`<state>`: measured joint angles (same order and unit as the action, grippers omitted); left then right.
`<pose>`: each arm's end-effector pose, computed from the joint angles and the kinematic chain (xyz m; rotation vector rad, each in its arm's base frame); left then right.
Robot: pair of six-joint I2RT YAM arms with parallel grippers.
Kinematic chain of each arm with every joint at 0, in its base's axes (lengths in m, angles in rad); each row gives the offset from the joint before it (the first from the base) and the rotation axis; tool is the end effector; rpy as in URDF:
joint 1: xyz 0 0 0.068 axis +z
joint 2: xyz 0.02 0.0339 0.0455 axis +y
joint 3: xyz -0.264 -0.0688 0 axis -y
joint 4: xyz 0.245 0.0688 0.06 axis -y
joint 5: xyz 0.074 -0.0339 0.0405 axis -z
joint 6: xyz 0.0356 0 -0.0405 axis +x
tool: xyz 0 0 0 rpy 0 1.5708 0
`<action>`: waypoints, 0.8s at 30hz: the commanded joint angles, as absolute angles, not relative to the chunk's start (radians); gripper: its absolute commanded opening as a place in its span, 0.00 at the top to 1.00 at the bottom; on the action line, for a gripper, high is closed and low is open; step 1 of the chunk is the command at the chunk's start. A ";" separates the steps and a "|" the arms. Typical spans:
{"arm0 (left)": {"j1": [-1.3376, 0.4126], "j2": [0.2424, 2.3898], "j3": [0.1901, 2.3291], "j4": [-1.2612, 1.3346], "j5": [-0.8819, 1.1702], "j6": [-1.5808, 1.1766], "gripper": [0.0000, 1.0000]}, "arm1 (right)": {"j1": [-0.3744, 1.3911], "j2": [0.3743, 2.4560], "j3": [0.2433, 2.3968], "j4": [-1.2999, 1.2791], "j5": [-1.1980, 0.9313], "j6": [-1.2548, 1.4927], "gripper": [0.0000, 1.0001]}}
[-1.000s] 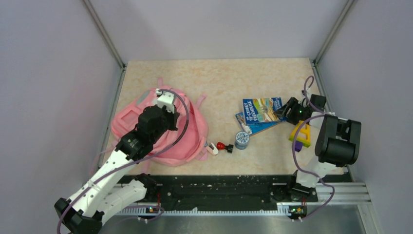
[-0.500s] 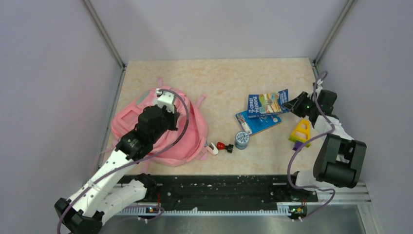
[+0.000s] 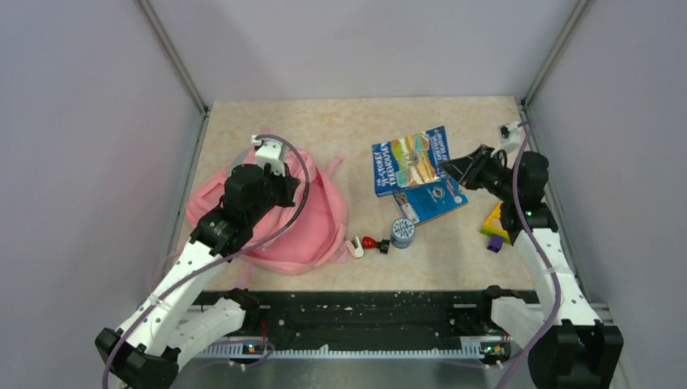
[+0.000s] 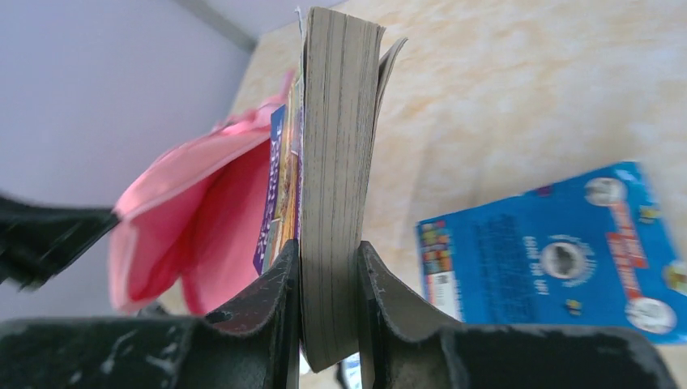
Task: Pack the student bag
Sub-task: Pick up the book from the center of the board, then place the book in the student bag.
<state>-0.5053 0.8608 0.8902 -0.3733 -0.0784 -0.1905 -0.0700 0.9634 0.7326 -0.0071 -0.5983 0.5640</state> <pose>0.1712 -0.0915 0.3440 0.2502 1.9170 -0.3926 0.2229 0.0045 0.3083 0.1465 1.8503 0.8863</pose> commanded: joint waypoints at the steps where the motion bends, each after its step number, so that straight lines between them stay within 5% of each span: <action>1: -0.485 0.883 0.968 -0.256 -0.026 -0.246 1.00 | 0.101 0.895 0.754 0.084 -0.602 0.686 1.00; 14: -0.466 0.882 0.938 -0.189 0.059 -0.222 1.00 | 0.580 1.008 0.661 0.246 -0.391 0.815 1.00; 24: -0.464 0.866 0.912 -0.167 0.102 -0.215 1.00 | 0.759 1.230 0.634 0.648 -0.225 0.927 1.00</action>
